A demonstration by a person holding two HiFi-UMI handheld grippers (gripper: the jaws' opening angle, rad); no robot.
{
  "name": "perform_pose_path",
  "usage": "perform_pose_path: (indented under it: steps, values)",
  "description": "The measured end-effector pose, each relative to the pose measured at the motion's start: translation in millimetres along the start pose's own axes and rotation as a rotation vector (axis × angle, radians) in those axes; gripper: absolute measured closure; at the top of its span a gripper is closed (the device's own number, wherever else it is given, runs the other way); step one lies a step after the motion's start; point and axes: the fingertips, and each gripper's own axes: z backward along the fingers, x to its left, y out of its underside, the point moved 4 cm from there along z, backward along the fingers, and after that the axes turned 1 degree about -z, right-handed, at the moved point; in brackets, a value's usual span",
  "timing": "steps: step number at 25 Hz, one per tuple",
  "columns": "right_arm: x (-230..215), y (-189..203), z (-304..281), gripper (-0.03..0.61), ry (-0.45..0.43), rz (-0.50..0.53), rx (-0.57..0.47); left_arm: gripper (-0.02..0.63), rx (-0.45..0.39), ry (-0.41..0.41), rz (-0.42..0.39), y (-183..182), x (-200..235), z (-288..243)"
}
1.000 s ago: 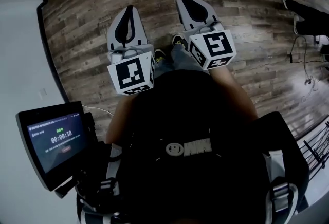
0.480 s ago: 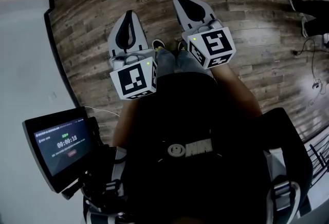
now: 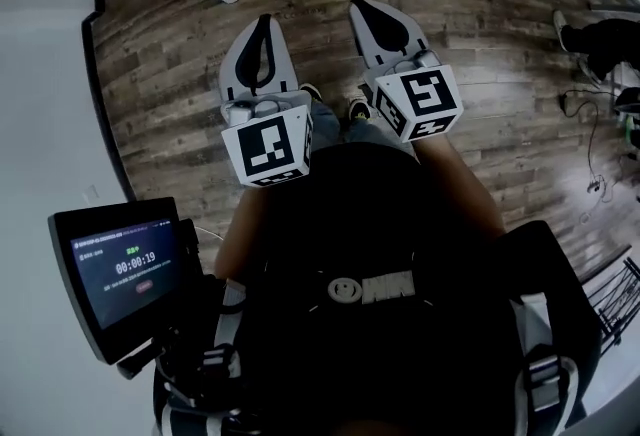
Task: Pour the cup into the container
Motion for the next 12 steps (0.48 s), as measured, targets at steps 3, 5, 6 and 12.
perform_pose_path:
  steps: [3, 5, 6, 12]
  values:
    - [7.0, -9.5, -27.4, 0.583, 0.004, 0.013, 0.002, 0.611, -0.029, -0.004, -0.015, -7.6, 25.3, -11.2]
    - [10.2, -14.1, -42.5, 0.583, 0.006, 0.013, 0.002, 0.611, -0.032, -0.008, -0.017, -10.4, 38.5, -18.2]
    - [11.5, -15.7, -47.8, 0.583, 0.008, 0.014, 0.003, 0.611, -0.029, -0.007, -0.014, -11.4, 43.4, -20.7]
    - [-1.9, -18.5, -58.8, 0.583, 0.026, 0.023, 0.005, 0.611, -0.029, -0.003, -0.013, -11.1, 44.2, -42.5]
